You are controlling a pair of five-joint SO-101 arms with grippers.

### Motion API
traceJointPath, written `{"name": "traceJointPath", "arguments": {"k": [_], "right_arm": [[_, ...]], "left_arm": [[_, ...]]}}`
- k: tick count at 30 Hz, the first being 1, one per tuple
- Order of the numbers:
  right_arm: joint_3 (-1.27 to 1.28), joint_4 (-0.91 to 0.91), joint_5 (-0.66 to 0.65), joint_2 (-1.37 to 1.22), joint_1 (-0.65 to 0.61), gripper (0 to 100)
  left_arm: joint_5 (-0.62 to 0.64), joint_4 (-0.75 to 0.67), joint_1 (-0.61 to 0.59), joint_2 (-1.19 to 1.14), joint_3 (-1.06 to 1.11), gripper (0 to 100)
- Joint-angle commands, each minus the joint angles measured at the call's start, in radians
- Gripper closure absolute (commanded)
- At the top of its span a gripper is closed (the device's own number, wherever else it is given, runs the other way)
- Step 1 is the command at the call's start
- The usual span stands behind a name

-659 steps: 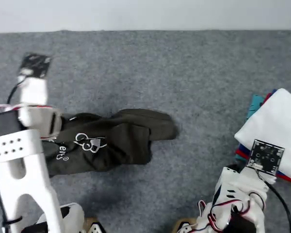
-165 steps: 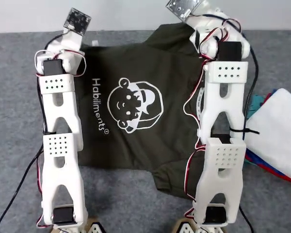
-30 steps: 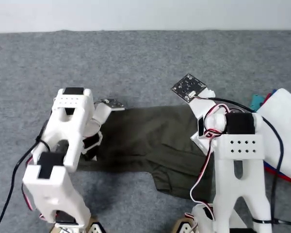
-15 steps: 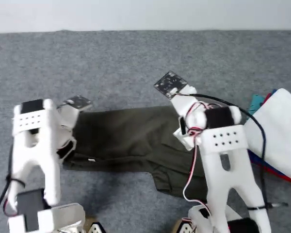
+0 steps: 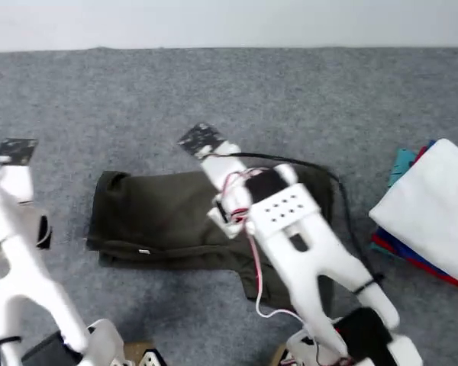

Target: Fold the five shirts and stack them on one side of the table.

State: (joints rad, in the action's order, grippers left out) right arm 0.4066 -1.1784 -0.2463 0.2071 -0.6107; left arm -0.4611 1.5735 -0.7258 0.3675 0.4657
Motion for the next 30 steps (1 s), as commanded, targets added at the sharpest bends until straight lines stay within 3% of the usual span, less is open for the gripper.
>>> {"name": "traceJointPath", "arguments": {"k": [1,9,16,24,30], "right_arm": [[-0.072,0.093,0.02,-0.062,-0.099,97.2],[-0.364,0.194,0.023,-0.426,-0.248,97.2],[-0.605,0.116,0.028,-0.685,-0.357,97.6],[-0.646,-0.056,0.028,-0.725,-0.456,97.8],[-0.707,-0.105,0.028,-0.696,-0.384,97.8]], "left_arm": [[0.014,-0.025,-0.071,0.041,0.001,98],[0.014,-0.026,-0.221,0.041,0.001,98],[0.012,-0.026,-0.287,0.034,0.007,98],[0.014,-0.026,-0.281,0.034,0.007,98],[0.014,-0.028,-0.279,0.034,0.007,98]]}}
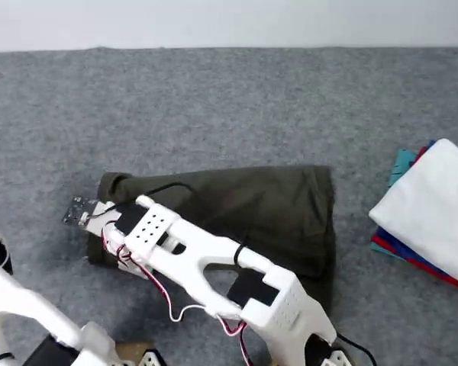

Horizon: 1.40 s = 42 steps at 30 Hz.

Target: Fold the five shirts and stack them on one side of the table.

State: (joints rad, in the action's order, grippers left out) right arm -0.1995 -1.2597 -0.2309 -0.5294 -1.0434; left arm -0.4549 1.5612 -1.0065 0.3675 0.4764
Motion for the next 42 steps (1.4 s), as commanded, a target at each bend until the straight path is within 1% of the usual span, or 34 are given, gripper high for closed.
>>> {"name": "traceJointPath", "arguments": {"k": [1,11,16,24,29,32,36,40,42], "right_arm": [[-0.12,-0.041,0.012,0.054,0.071,97.8],[-0.163,-0.286,0.005,0.134,0.254,97.8],[-0.153,-0.418,0.006,0.125,0.292,97.8],[-0.064,-0.412,0.009,-0.028,0.331,97.8],[-0.064,-0.509,0.005,-0.038,0.332,97.8],[-0.054,-0.535,-0.017,-0.038,0.348,97.8],[-0.043,-0.536,-0.061,0.005,0.366,98.7],[-0.048,-0.529,-0.058,0.137,0.36,98.6],[-0.054,-0.49,-0.058,0.189,0.358,98.4]], "left_arm": [[0.008,-0.015,0.002,0.034,-0.004,98],[0.008,-0.015,0.0,0.035,-0.004,98],[0.008,-0.015,-0.003,0.034,-0.002,98],[0.008,-0.014,-0.003,0.034,-0.001,98],[0.008,-0.014,0.002,0.04,0.025,98],[0.008,-0.015,0.002,0.04,0.041,98],[0.008,-0.014,0.002,0.04,0.045,98],[0.008,-0.011,0.002,0.041,0.045,98],[0.008,-0.008,0.002,0.041,0.045,98]]}}
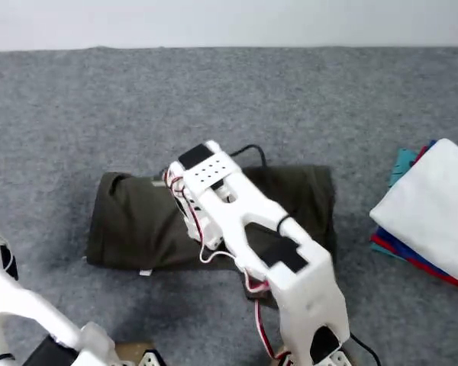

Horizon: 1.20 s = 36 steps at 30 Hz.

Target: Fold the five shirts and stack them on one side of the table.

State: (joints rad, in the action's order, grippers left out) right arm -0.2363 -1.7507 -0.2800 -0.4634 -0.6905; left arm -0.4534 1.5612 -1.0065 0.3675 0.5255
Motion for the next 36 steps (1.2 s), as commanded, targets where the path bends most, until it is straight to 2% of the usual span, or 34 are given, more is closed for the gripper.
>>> {"name": "traceJointPath", "arguments": {"k": [1,4,8,13,19,27,31,36], "right_arm": [[-0.017,0.033,-0.008,0.133,0.005,98.4],[-0.017,0.122,-0.008,0.108,0.001,98.6],[-0.017,0.147,-0.008,-0.012,-0.042,98.7],[-0.021,0.096,-0.008,-0.177,-0.073,98.7],[-0.034,-0.013,-0.021,-0.196,-0.039,98.7],[-0.061,-0.044,-0.046,0.058,-0.039,98.8],[0.072,-0.045,-0.037,0.229,-0.027,98.8],[0.273,-0.038,0.071,0.42,0.047,98.8]], "left_arm": [[0.006,-0.008,0.002,0.041,-0.004,98],[0.006,-0.011,0.002,0.041,-0.004,98],[0.006,-0.014,0.002,0.041,-0.004,98],[0.006,-0.009,0.002,0.041,-0.004,98],[0.006,-0.008,-0.003,0.041,-0.004,98],[0.006,-0.006,-0.002,0.041,-0.004,98],[0.006,0.021,0.0,0.041,-0.004,98],[0.006,0.026,0.002,0.041,-0.004,98]]}}
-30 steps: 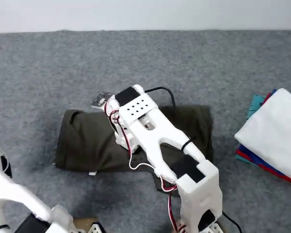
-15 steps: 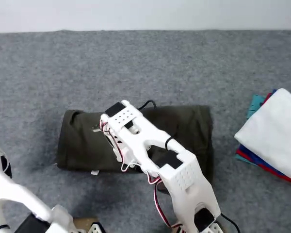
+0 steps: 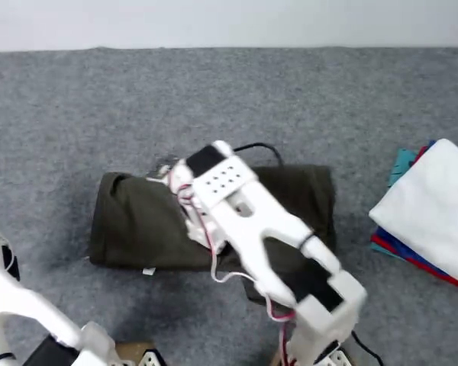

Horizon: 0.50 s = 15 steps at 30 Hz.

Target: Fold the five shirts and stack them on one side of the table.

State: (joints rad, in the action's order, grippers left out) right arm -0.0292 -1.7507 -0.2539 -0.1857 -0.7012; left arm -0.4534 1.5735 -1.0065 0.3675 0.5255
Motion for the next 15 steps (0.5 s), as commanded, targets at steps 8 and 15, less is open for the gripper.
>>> {"name": "traceJointPath", "arguments": {"k": [8,15], "right_arm": [[0.261,0.097,0.063,0.205,0.372,98.5],[0.311,0.216,0.061,0.15,0.598,89.0]], "left_arm": [[0.002,0.009,0.02,0.041,-0.005,98],[0.005,0.009,0.11,0.034,-0.005,98]]}}
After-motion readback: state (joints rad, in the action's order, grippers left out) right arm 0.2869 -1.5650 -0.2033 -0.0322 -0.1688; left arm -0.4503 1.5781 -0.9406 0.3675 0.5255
